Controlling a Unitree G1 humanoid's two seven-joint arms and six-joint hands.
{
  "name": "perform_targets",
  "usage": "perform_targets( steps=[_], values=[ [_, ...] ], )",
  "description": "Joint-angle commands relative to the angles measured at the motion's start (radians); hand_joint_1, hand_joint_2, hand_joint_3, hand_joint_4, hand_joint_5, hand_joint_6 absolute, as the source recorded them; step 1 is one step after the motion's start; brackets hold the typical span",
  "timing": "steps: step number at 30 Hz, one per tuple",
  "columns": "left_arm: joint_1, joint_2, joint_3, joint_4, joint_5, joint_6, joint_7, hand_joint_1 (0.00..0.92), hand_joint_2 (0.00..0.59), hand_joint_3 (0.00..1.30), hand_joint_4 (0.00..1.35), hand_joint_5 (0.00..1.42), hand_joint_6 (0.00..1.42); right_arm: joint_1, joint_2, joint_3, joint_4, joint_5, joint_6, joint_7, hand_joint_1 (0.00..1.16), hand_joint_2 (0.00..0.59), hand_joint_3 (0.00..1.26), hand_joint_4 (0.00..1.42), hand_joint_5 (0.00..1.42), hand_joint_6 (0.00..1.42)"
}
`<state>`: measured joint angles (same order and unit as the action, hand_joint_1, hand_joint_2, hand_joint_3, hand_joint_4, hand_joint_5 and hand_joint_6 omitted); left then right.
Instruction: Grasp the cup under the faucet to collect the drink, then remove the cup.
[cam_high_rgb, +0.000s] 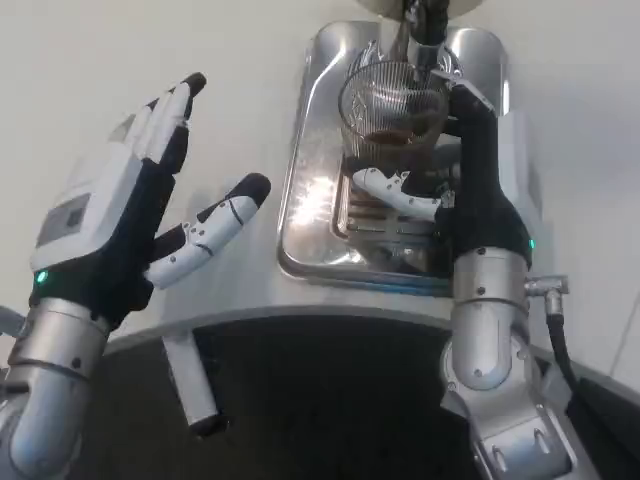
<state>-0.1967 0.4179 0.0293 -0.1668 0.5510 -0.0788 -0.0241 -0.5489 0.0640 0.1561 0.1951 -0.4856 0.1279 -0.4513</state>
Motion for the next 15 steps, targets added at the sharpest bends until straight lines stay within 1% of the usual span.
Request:
perform_targets(
  steps=[1,4,10,15],
  values=[
    [0.017,0.013,0.005,-0.008,-0.008,0.003,-0.004,0.0,0.236,0.0,0.0,0.0,0.0,0.006,0.004,0.006,0.0,-0.003,-0.026,-0.019,1.16,0.489,0.58,0.54,0.63,0.84],
    [0.023,0.014,0.005,-0.014,-0.008,0.003,-0.006,0.0,0.236,0.0,0.0,0.0,0.0,0.021,0.003,0.005,-0.023,0.001,-0.03,-0.016,1.16,0.472,0.6,0.58,0.65,0.86],
    [0.03,0.014,0.006,-0.024,-0.006,0.004,-0.005,0.0,0.236,0.0,0.0,0.0,0.0,0.048,0.001,0.011,-0.068,0.004,-0.028,0.002,1.16,0.471,0.62,0.59,0.68,0.89],
    [0.038,0.011,0.004,-0.036,-0.006,0.006,-0.005,0.0,0.236,0.0,0.0,0.0,0.0,0.086,-0.003,0.019,-0.128,0.002,-0.01,0.041,1.16,0.471,0.63,0.6,0.69,0.9]
  ],
)
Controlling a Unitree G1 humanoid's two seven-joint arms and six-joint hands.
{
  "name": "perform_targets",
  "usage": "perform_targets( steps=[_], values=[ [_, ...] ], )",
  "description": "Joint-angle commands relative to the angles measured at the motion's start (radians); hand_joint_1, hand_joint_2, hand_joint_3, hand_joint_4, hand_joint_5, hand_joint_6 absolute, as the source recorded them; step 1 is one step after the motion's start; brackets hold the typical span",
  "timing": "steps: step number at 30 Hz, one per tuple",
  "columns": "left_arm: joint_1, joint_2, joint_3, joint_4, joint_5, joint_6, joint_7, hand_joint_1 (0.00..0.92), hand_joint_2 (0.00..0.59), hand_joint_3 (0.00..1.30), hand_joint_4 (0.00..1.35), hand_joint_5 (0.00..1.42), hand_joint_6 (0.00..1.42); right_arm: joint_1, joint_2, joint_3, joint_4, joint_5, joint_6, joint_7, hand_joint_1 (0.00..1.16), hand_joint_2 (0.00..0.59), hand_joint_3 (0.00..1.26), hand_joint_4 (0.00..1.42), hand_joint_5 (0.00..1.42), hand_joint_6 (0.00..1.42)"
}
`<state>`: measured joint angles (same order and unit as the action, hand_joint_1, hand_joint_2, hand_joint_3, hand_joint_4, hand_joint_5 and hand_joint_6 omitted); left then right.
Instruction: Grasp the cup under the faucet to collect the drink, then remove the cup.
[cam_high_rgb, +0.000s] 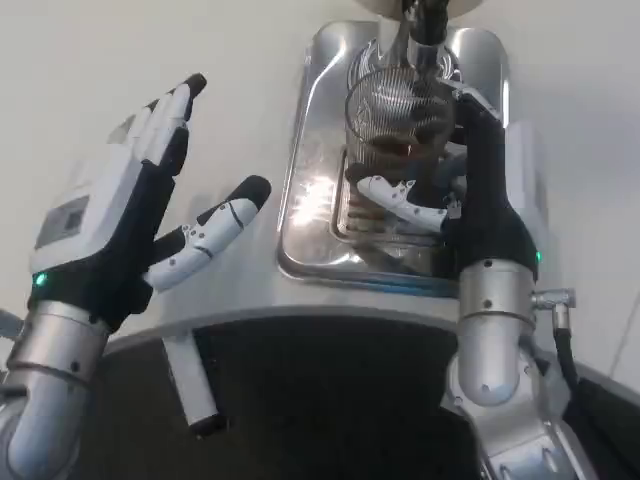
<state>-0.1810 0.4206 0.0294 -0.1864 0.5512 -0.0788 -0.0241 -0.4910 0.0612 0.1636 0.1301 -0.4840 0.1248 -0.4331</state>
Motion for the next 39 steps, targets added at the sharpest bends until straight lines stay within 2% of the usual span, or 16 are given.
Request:
perform_targets(
  steps=[1,15,21,28,31,36,39],
  values=[
    [0.023,0.007,0.003,-0.018,-0.007,0.007,-0.006,0.0,0.236,0.0,0.0,0.0,0.0,0.038,-0.001,0.012,-0.078,0.0,-0.002,0.033,1.16,0.471,0.63,0.6,0.7,0.9],
    [0.049,0.021,0.005,-0.041,0.002,0.006,-0.012,0.0,0.23,0.0,0.0,0.0,0.0,0.127,-0.003,0.028,-0.247,-0.003,0.057,0.139,1.16,0.432,0.72,0.73,0.75,0.95],
    [0.07,0.047,0.019,-0.046,0.008,0.008,-0.017,0.0,0.23,0.0,0.0,0.0,0.0,0.179,-0.007,0.039,-0.321,0.01,0.073,0.198,1.16,0.422,0.74,0.76,0.77,0.97],
    [0.12,0.127,0.055,-0.045,0.036,-0.014,-0.022,0.0,0.238,0.0,0.0,0.0,0.0,0.277,-0.035,0.068,-0.457,0.018,0.075,0.294,1.16,0.437,0.73,0.74,0.77,0.95],
    [0.137,0.169,0.05,-0.044,0.072,-0.017,-0.024,0.0,0.239,0.0,0.0,0.0,0.0,0.315,-0.044,0.075,-0.499,0.019,0.077,0.322,1.16,0.441,0.72,0.73,0.76,0.95],
    [0.156,0.245,0.038,-0.032,0.132,-0.038,-0.042,0.0,0.209,0.0,0.0,0.0,0.0,0.363,-0.044,0.086,-0.568,0.019,0.083,0.352,1.16,0.454,0.7,0.72,0.75,0.93],
    [0.165,0.303,0.033,-0.012,0.175,-0.078,-0.041,0.0,0.203,0.0,0.0,0.0,0.0,0.389,-0.051,0.094,-0.626,0.018,0.094,0.381,1.16,0.465,0.69,0.7,0.75,0.93]
  ],
)
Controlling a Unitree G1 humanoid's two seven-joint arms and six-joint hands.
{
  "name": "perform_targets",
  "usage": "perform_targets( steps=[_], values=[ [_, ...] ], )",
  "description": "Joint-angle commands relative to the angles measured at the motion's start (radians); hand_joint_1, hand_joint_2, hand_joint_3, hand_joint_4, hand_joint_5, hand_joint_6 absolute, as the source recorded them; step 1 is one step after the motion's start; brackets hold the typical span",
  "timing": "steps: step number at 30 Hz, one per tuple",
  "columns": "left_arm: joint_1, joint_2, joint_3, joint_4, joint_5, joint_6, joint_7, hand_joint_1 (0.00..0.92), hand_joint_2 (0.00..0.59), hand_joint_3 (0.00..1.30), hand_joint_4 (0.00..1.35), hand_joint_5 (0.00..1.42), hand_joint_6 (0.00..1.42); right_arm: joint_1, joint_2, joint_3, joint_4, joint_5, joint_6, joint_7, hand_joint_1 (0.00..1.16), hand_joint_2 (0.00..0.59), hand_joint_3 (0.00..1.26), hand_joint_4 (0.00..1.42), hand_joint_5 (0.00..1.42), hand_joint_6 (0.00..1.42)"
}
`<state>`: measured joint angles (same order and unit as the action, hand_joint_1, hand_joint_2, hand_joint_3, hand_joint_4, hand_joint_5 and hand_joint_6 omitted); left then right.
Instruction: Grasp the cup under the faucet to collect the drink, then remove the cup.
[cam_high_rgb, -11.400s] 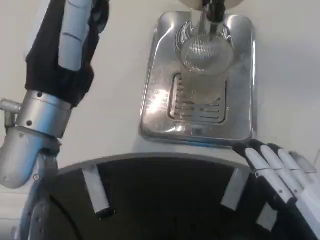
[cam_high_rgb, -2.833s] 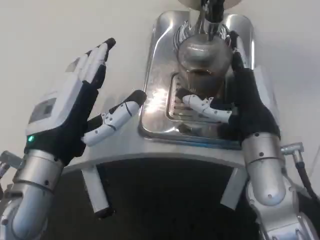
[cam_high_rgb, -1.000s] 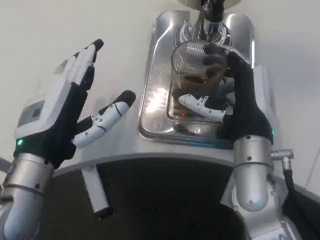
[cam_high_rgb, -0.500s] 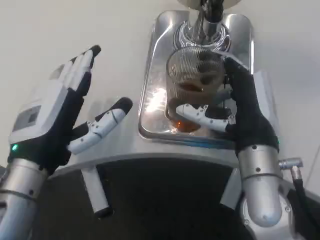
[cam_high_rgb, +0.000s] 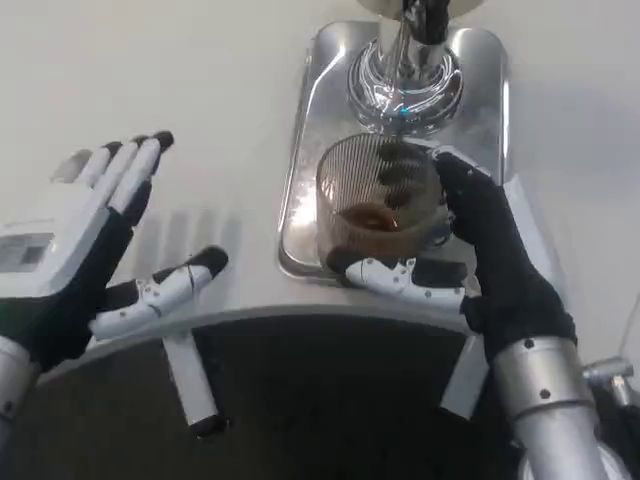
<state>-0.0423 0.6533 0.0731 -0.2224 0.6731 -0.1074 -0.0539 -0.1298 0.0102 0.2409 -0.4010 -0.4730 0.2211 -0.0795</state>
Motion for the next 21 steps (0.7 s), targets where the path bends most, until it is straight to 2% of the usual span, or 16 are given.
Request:
perform_targets(
  steps=[1,7,13,21],
  values=[
    [0.029,0.085,-0.012,0.028,0.064,-0.062,-0.009,0.0,0.202,0.0,0.0,0.0,0.0,0.041,-0.004,0.017,-0.124,0.011,0.005,0.042,1.16,0.466,0.69,0.69,0.75,0.93],
    [0.061,0.128,0.002,0.026,0.093,-0.121,0.012,0.0,0.196,0.0,0.0,0.0,0.0,0.082,-0.035,0.002,-0.25,0.027,0.042,0.125,1.16,0.469,0.67,0.67,0.74,0.91],
    [0.129,0.156,0.038,-0.013,0.102,-0.186,0.031,0.0,0.187,0.0,0.0,0.0,0.0,0.106,-0.087,-0.043,-0.395,0.07,0.106,0.233,1.16,0.475,0.65,0.66,0.73,0.91],
    [0.192,0.154,0.095,-0.064,0.08,-0.247,0.024,0.0,0.182,0.0,0.0,0.0,0.0,0.12,-0.15,-0.11,-0.541,0.138,0.207,0.343,1.16,0.483,0.64,0.64,0.72,0.89]
  ],
)
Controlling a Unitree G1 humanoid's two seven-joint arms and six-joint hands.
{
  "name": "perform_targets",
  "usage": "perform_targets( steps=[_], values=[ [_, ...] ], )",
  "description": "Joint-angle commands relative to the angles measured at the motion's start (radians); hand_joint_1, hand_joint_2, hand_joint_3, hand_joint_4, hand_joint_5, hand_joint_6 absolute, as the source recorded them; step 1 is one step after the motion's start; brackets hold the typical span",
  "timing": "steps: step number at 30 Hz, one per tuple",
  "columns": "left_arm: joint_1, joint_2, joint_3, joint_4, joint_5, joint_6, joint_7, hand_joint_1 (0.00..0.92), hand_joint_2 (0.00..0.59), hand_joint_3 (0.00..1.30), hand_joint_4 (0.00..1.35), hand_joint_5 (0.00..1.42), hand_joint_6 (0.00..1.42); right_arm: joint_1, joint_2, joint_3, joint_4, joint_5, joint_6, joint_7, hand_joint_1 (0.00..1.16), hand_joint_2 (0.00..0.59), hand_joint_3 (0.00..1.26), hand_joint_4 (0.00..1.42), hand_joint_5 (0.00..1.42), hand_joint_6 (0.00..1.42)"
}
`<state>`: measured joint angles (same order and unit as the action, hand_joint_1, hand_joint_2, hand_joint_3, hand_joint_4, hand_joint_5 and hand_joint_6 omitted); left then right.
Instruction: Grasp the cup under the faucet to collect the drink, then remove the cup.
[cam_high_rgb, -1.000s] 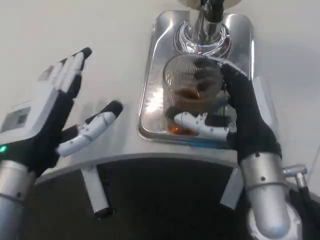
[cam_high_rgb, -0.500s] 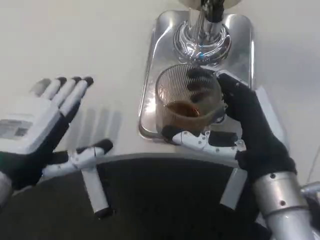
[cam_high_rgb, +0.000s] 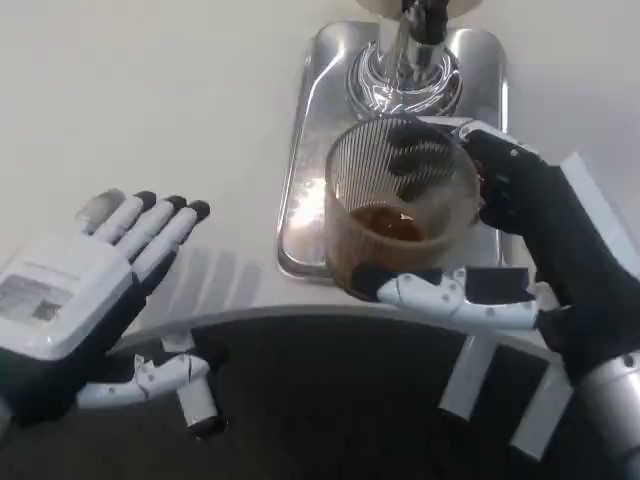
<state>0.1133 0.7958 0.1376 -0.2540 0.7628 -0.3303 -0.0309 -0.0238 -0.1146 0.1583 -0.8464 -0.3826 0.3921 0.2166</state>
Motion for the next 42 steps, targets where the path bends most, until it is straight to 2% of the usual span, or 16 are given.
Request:
perform_targets(
  steps=[1,8,18,25,31,38,42],
  values=[
    [0.041,0.01,0.035,-0.041,-0.013,-0.028,-0.004,0.0,0.182,0.0,0.0,0.0,0.0,0.022,-0.034,-0.034,-0.113,0.057,0.046,0.059,1.16,0.483,0.64,0.63,0.72,0.89],
    [0.066,-0.005,0.04,-0.09,-0.034,-0.038,-0.038,0.0,0.183,0.0,0.0,0.0,0.0,0.089,-0.079,-0.062,-0.194,0.107,0.081,0.102,1.16,0.489,0.63,0.62,0.71,0.86],
    [0.098,-0.023,0.052,-0.146,-0.058,-0.047,-0.079,0.0,0.179,0.0,0.0,0.0,0.0,0.156,-0.121,-0.104,-0.201,0.171,0.0,0.142,1.16,0.514,0.6,0.59,0.69,0.84],
    [0.118,-0.051,0.048,-0.184,-0.058,-0.04,-0.092,0.0,0.178,0.0,0.0,0.0,0.0,0.178,-0.144,-0.103,-0.201,0.173,-0.038,0.144,1.16,0.52,0.59,0.57,0.67,0.84],
    [0.137,-0.084,0.04,-0.212,-0.057,-0.031,-0.109,0.0,0.174,0.0,0.0,0.0,0.0,0.194,-0.137,-0.087,-0.201,0.168,-0.033,0.133,1.16,0.534,0.59,0.57,0.67,0.83],
    [0.127,-0.09,0.037,-0.199,-0.056,-0.042,-0.117,0.0,0.177,0.0,0.0,0.0,0.0,0.203,-0.132,-0.096,-0.201,0.165,-0.043,0.134,1.16,0.535,0.59,0.57,0.67,0.83],
    [0.108,-0.098,0.034,-0.189,-0.046,-0.034,-0.114,0.0,0.177,0.0,0.0,0.0,0.0,0.211,-0.121,-0.087,-0.201,0.158,-0.048,0.132,1.16,0.536,0.59,0.57,0.67,0.83]
  ],
)
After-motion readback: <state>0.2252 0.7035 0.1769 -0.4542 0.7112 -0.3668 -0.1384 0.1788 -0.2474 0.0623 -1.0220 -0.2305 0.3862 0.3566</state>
